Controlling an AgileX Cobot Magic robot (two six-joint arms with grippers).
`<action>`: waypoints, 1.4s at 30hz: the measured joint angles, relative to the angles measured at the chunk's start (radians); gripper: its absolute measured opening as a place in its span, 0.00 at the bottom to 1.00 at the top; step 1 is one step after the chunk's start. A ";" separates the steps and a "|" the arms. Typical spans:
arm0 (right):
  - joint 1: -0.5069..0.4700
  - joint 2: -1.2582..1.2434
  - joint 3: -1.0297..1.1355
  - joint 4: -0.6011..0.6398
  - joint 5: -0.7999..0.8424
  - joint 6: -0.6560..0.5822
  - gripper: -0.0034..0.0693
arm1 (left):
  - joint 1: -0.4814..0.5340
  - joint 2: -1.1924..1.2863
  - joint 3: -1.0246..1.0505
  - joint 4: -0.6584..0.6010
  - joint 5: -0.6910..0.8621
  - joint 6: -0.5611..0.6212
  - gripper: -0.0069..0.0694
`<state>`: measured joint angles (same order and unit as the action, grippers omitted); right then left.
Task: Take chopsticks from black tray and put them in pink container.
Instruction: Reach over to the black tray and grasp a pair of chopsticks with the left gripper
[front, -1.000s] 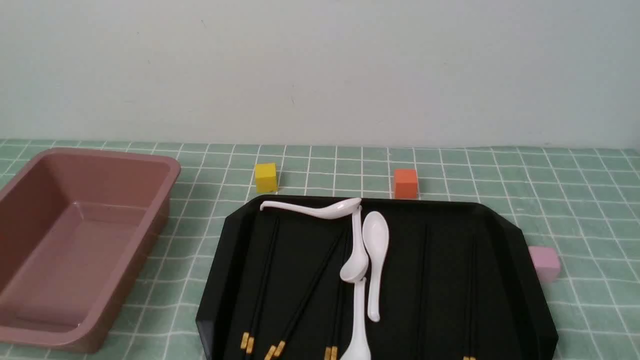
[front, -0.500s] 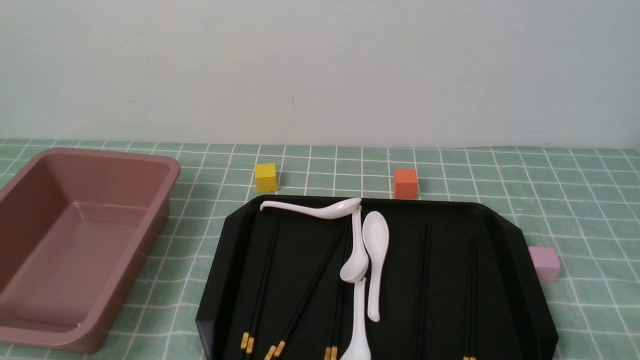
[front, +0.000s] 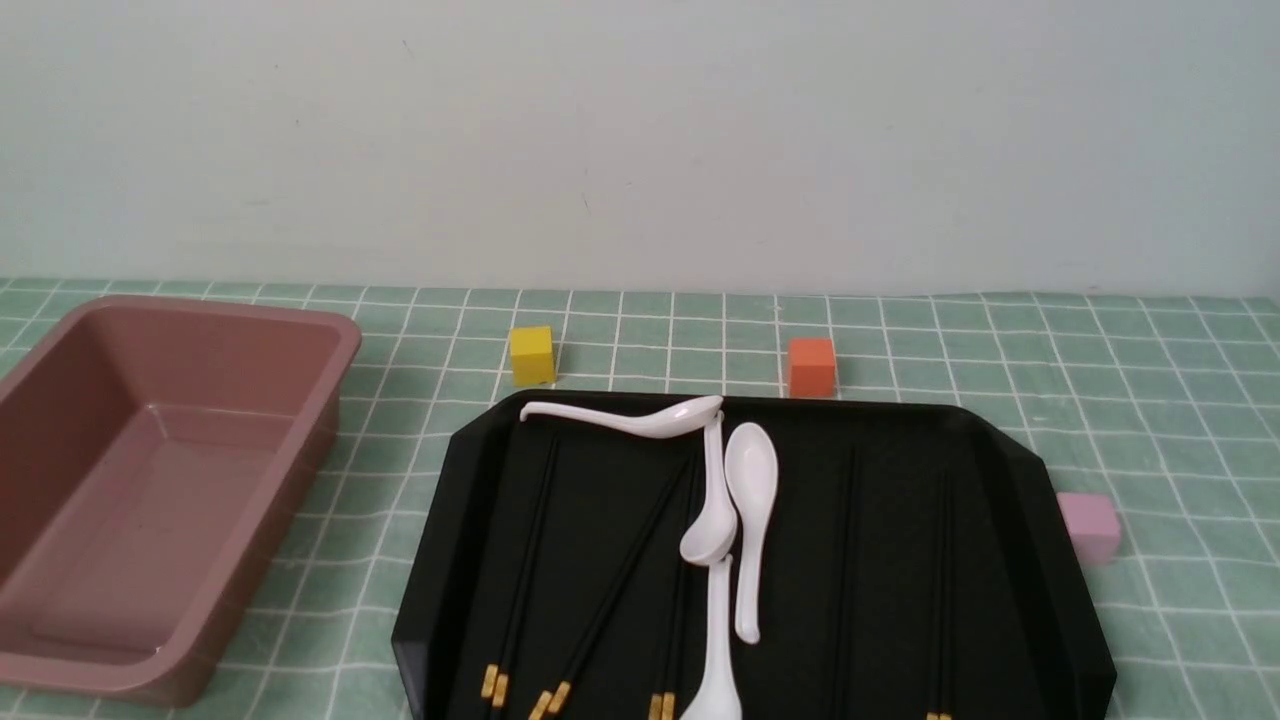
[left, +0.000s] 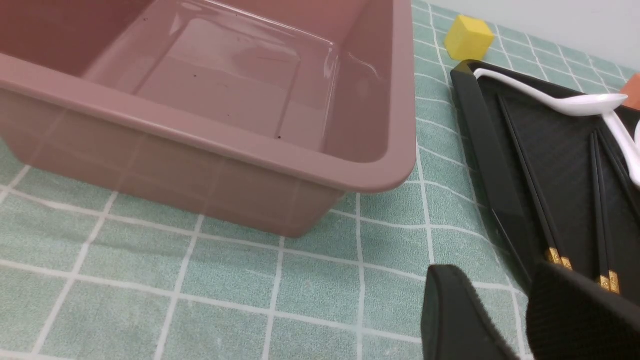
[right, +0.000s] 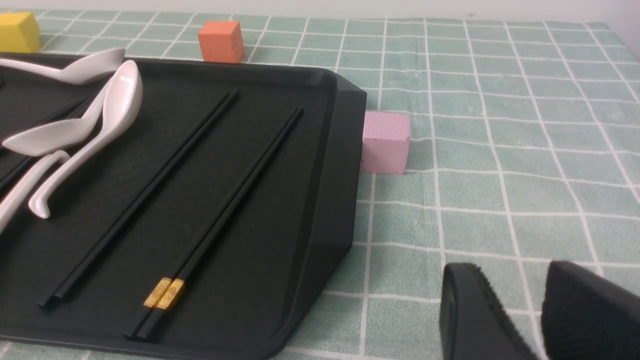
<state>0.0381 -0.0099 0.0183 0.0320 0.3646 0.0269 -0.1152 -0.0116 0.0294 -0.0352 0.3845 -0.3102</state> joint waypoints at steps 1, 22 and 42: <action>0.000 0.000 0.000 0.000 0.000 0.000 0.38 | 0.000 0.000 0.000 0.000 0.000 0.000 0.40; 0.000 0.000 0.000 0.000 0.000 0.000 0.38 | 0.000 0.000 0.000 -0.247 0.000 -0.103 0.40; 0.000 0.000 0.000 0.000 0.000 0.000 0.38 | 0.000 0.000 -0.036 -0.954 -0.217 -0.271 0.30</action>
<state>0.0381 -0.0099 0.0183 0.0320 0.3646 0.0269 -0.1152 -0.0116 -0.0069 -0.9893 0.1680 -0.5816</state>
